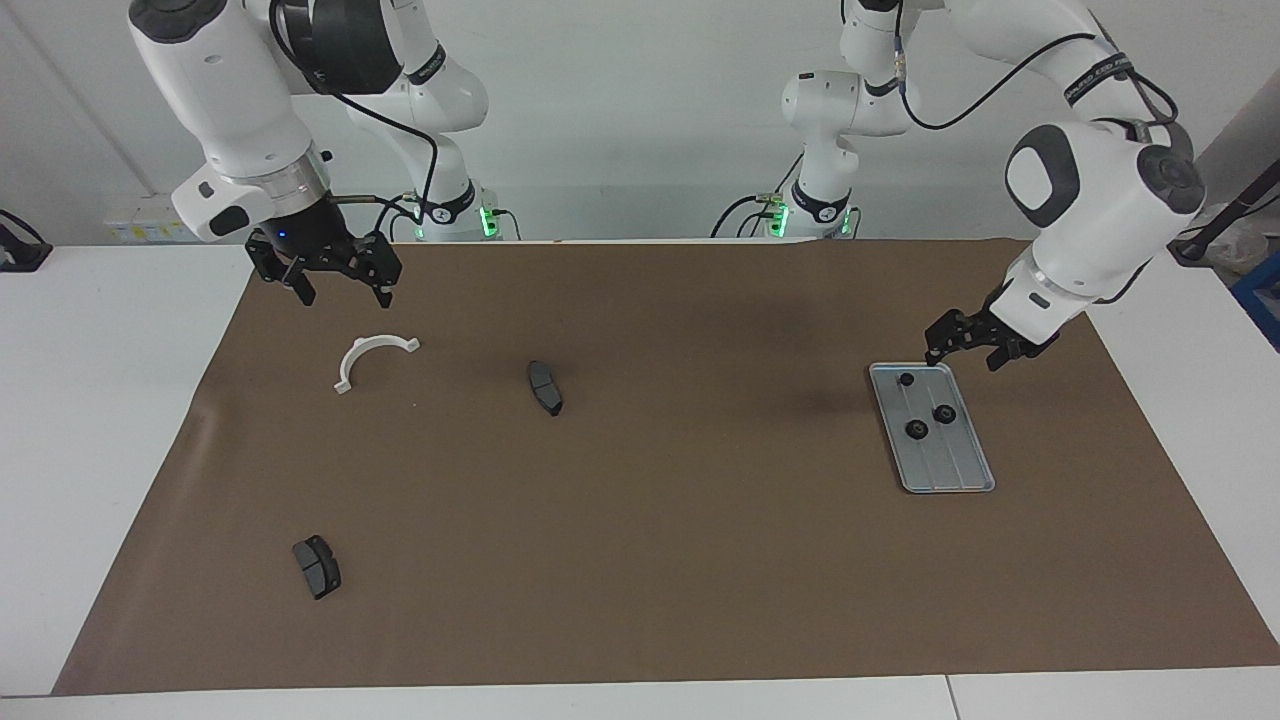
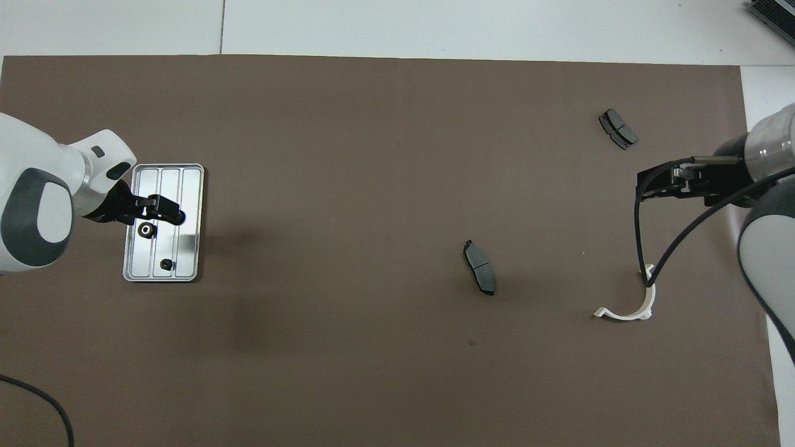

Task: Pick bearing gear from pile to tray

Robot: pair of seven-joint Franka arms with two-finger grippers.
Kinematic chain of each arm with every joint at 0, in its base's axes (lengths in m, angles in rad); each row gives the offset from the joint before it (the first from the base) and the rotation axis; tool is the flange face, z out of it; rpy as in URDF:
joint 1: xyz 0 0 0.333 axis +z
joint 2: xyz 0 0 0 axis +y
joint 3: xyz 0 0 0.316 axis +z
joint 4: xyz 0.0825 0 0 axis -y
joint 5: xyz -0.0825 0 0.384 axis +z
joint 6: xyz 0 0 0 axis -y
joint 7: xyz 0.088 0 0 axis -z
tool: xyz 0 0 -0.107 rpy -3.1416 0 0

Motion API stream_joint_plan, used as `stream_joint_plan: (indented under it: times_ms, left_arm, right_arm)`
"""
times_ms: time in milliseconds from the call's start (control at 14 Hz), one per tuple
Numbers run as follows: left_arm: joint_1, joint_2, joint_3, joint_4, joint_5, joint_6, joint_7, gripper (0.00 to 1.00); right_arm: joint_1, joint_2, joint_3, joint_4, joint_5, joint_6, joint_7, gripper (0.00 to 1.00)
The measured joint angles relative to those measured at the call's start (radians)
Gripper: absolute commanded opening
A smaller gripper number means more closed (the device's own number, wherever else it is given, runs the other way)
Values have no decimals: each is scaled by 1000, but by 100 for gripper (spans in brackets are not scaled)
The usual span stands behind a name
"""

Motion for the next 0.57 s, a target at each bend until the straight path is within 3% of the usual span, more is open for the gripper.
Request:
stream_joint_plan:
  times_ms: [286,571]
  left_arm:
    - [-5,-19,-1,136,44,-151,0,100]
    - [-5,-38,-1,154,45,-164,0,100]
  right_arm:
    - [0,0,0,0,0,0,0,100]
    - [0,0,0,0,0,0,0,100]
